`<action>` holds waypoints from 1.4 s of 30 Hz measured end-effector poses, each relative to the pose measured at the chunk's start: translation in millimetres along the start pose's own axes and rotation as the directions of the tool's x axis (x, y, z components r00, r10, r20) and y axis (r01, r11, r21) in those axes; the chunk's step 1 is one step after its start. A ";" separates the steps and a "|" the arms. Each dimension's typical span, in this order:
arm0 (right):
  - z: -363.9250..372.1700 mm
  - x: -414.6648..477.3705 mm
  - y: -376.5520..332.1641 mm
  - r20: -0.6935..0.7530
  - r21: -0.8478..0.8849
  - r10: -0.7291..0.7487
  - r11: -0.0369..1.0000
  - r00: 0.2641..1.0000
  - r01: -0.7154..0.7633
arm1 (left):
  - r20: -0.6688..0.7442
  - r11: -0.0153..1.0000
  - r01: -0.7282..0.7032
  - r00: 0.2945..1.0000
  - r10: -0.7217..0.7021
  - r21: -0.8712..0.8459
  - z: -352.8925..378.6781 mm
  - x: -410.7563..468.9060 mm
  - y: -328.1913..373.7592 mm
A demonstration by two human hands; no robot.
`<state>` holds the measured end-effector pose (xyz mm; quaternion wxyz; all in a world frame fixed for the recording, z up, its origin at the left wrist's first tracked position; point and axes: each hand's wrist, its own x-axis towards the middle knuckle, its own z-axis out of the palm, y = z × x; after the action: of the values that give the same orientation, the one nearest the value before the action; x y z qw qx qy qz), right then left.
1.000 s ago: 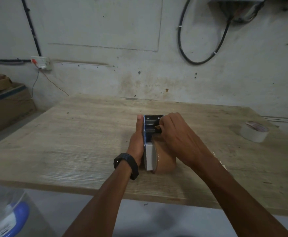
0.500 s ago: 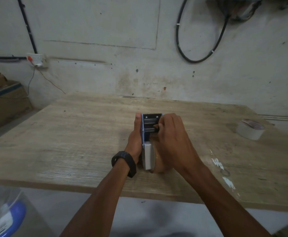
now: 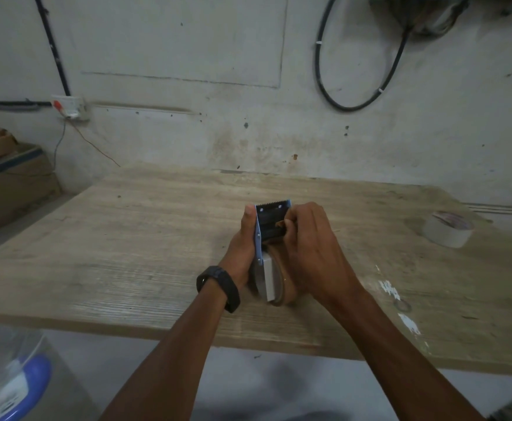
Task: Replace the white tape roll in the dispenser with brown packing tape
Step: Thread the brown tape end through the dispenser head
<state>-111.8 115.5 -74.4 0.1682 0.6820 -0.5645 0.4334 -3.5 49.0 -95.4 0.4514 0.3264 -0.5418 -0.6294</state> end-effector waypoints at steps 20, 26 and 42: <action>-25.6 6.8 3.7 0.021 0.165 -0.017 0.986 1.000 0.013 | 0.016 1.000 -0.012 1.000 0.013 -0.028 -4.1 -3.5 1.2; -35.5 8.6 7.6 0.241 -0.236 -0.284 0.910 0.928 0.340 | -0.015 1.000 0.016 1.000 -0.016 -0.006 -2.9 -1.8 2.7; -41.8 64.2 -3.0 0.693 -0.318 -0.260 0.727 0.672 0.609 | -0.059 0.998 0.036 0.998 -0.032 0.057 0.7 1.6 6.5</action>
<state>-126.7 106.5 0.2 0.2606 0.8281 -0.4950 -0.0355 -3.3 47.8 -88.8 0.4467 0.3666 -0.5407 -0.6113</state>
